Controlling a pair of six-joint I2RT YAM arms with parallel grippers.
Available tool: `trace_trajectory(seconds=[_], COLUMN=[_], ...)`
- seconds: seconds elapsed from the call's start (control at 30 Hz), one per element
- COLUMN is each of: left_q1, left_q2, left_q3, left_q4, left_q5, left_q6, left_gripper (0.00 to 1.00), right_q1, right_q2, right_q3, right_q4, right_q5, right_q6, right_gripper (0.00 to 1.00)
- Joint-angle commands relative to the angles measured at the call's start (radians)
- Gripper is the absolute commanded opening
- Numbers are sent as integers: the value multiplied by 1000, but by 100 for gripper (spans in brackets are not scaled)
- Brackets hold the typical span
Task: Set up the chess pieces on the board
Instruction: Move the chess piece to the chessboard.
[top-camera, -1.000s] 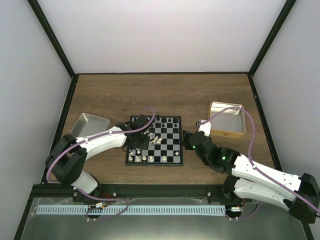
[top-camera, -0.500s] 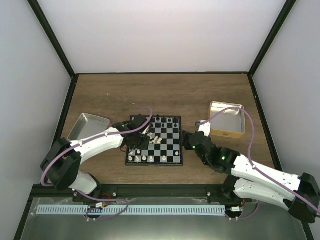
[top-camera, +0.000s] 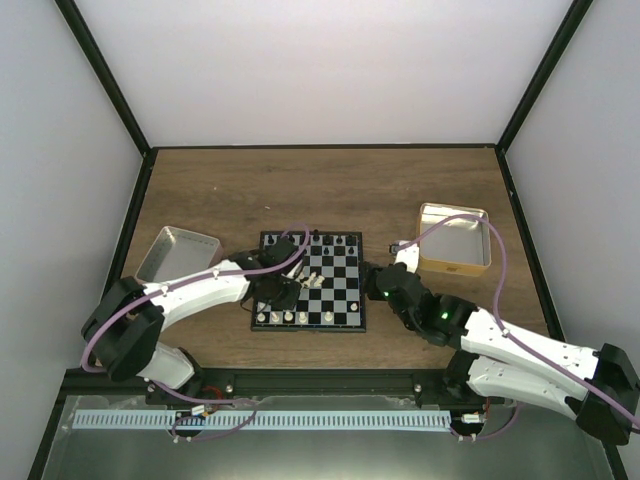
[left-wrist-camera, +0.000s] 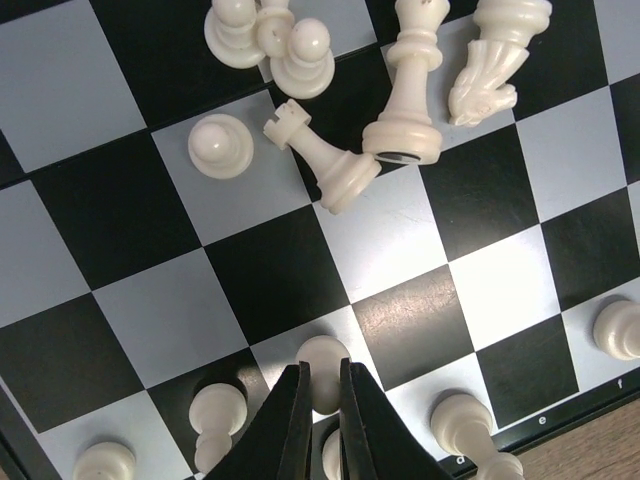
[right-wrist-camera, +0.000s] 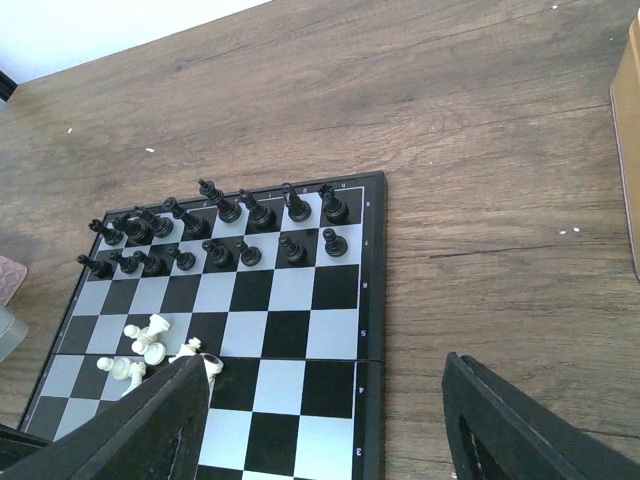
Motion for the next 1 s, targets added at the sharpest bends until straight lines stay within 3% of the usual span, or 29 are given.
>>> trace_trajectory(seconds=[0.0,0.3,0.77,0.97], left_q1=[-11,-12,-11,-10], left_q2=[18,32,15,19], left_q3=[-6,3,55,116], left_q4=[-4,-24,-11,-30], left_q5=[7,-9,24,-75], left_q6=[-1,3,-2,-37], left_gripper=[8,8,25,31], right_q1=[-7,-6,-7,-7], right_q2=[-1,2,11,6], right_q3=[-4,-5,-1,0], right_q4=[18,21,36,31], right_q5=[18,17,14,19], right_q6=[14,15,4,3], right_gripper=[66,66,66,66])
